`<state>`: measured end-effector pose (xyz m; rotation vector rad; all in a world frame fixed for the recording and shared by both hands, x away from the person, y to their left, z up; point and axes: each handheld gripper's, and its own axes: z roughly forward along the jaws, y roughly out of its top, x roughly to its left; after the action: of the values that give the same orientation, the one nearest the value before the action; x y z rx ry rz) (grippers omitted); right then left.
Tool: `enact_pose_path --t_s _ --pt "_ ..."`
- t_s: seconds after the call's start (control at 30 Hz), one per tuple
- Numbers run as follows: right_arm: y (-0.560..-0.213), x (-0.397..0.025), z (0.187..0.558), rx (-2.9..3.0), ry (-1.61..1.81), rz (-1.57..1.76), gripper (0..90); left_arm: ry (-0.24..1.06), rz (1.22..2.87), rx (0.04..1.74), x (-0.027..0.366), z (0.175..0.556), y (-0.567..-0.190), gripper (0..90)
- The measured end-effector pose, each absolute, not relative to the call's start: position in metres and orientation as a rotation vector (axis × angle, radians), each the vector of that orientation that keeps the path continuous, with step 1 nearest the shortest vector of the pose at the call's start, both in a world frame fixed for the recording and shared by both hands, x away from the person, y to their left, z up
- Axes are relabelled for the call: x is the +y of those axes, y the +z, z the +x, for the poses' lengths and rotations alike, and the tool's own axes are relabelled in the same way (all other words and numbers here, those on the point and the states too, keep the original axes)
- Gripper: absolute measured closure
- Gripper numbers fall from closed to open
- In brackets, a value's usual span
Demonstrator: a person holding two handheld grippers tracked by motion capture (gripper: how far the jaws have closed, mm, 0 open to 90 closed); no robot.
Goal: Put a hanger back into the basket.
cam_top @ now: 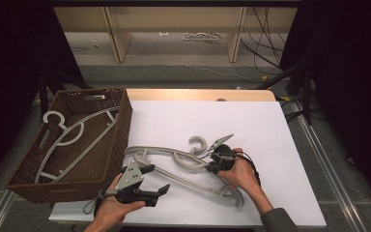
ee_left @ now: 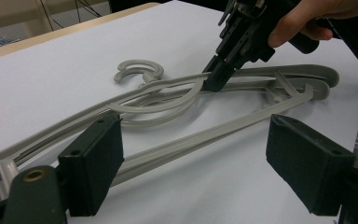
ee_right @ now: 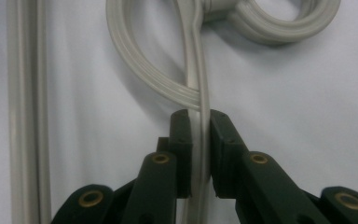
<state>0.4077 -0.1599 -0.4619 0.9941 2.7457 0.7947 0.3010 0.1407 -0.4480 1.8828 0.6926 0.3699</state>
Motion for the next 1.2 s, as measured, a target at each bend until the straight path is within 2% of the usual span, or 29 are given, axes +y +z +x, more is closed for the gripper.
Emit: enact_pose_path --t_s 0.97,1.2 --pt "-0.422 -0.167 0.383 2.640 0.906 0.887 81.9 0.380 1.875 0.725 0.144 0.306 -0.448 19.3" --pt "-0.419 -0.169 0.378 2.641 0.928 0.844 82.1 0.407 1.856 0.751 0.147 0.319 -0.447 19.6"
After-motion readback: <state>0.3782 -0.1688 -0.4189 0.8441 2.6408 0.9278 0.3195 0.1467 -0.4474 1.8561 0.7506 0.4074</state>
